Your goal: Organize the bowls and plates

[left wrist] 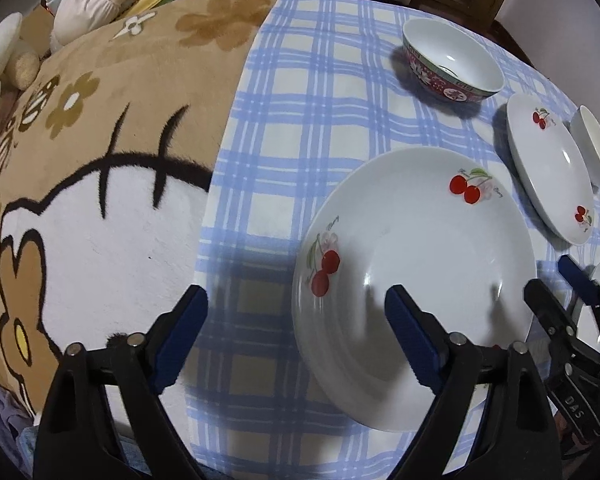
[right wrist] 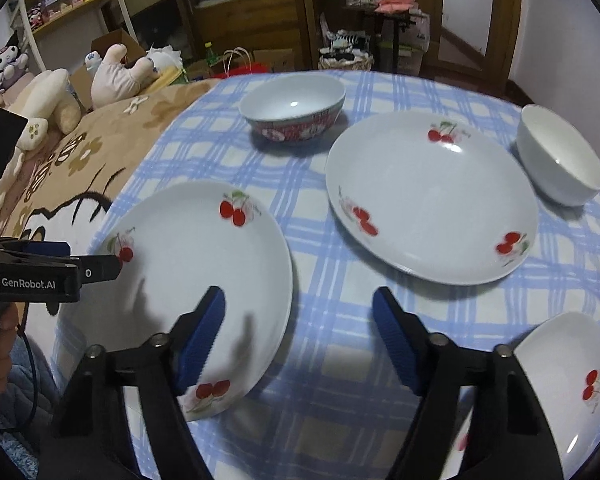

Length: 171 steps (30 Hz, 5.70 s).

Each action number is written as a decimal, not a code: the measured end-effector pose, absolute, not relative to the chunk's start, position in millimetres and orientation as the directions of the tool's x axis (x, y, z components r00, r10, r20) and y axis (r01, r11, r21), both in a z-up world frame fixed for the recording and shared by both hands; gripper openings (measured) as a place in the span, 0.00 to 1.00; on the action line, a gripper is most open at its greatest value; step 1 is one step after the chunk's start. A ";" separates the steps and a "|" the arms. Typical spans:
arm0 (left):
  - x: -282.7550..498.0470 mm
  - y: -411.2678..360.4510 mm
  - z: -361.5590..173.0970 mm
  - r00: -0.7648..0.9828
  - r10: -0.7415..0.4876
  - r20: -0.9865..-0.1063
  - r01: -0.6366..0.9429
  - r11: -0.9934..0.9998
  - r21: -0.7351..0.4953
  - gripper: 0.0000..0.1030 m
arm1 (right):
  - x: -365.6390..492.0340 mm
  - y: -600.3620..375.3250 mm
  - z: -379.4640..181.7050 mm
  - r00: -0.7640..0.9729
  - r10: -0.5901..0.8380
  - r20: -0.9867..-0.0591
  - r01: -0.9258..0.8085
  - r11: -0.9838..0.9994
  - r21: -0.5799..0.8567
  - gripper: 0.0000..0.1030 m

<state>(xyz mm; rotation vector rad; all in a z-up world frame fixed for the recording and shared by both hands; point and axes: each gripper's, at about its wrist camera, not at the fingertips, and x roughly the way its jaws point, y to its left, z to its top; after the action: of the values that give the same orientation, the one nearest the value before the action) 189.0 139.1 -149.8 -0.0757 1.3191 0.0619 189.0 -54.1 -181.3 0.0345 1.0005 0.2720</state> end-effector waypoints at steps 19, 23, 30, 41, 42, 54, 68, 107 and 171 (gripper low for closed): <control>185.2 137.6 -167.9 0.219 -0.059 -0.974 -0.068 0.995 -0.075 0.23 | 193.6 -44.3 -207.0 0.399 0.292 -0.869 -0.201 0.953 0.228 0.29; 187.3 134.6 -172.0 0.210 -0.054 -0.976 -0.064 0.996 -0.069 0.26 | 196.7 -39.7 -206.6 0.377 0.300 -0.876 -0.216 0.949 0.231 0.25; 186.8 139.9 -176.3 0.220 -0.110 -0.969 -0.105 0.985 -0.135 0.26 | 194.9 -35.1 -204.5 0.395 0.296 -0.870 -0.238 0.947 0.214 0.22; 172.0 149.4 -153.6 0.269 -0.137 -0.953 -0.080 0.983 -0.164 0.26 | 186.4 -45.1 -192.1 0.437 0.306 -0.846 -0.242 0.946 0.217 0.22; 170.4 149.4 -152.3 0.273 -0.138 -0.952 -0.078 0.983 -0.165 0.26 | 186.2 -45.4 -190.4 0.440 0.305 -0.845 -0.245 0.946 0.215 0.22; 169.8 121.7 -129.7 0.320 -0.118 -0.940 -0.027 0.991 -0.134 0.26 | 174.4 -58.0 -170.2 0.476 0.316 -0.820 -0.271 0.940 0.205 0.22; 154.5 55.3 -87.1 0.360 -0.087 -0.929 0.157 0.987 -0.032 0.26 | 149.1 -110.7 -128.1 0.546 0.269 -0.793 -0.248 0.957 0.154 0.22; 125.6 -111.7 -60.2 0.295 -0.272 -0.916 0.360 0.920 -0.157 0.24 | 67.3 -282.4 -97.4 0.624 0.123 -0.772 0.010 0.986 0.165 0.16; 112.9 -117.0 -107.7 0.347 -0.158 -0.925 0.294 0.954 -0.053 0.22 | 55.6 -326.7 -143.7 0.619 0.050 -0.784 0.176 0.964 0.200 0.15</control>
<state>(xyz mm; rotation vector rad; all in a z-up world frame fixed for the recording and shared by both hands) 112.9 -117.0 -107.7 0.1310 1.1816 -0.2944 55.6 -326.7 -143.7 0.2697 0.9036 -0.0736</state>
